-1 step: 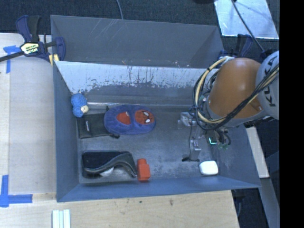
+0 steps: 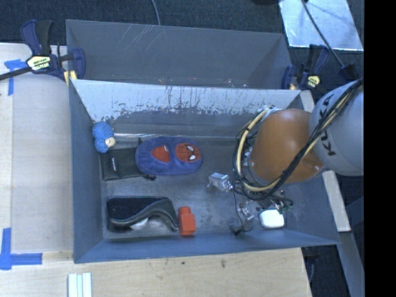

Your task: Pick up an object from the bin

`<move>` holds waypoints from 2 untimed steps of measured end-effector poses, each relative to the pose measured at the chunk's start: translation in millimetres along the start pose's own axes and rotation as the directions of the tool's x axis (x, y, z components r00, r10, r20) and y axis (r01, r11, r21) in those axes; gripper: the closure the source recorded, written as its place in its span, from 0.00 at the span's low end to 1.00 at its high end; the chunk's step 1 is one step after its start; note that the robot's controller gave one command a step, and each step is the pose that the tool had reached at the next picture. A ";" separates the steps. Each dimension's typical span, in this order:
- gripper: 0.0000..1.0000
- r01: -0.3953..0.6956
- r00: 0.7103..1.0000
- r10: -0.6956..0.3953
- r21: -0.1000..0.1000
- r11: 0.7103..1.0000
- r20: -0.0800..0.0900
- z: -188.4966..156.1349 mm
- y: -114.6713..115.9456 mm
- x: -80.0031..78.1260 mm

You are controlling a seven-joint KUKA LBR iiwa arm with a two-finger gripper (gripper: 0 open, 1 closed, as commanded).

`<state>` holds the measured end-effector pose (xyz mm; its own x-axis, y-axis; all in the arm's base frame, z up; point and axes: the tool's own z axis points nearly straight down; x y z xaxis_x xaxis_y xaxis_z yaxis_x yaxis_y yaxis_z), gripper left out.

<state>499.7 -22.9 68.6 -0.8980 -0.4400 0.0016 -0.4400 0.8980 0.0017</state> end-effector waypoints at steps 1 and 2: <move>0.00 -0.001 1.000 0.001 0.001 1.000 0.002 -1.2 -0.5 -0.5; 0.00 0.000 1.000 0.000 0.002 1.000 0.002 -1.2 -0.5 -0.5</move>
Offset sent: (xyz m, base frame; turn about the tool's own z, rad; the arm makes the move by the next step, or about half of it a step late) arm 0.0000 0.0000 0.0000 0.0000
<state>500.4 -23.2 69.9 -0.8981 -0.4398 -0.0003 -0.4398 0.8981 0.0001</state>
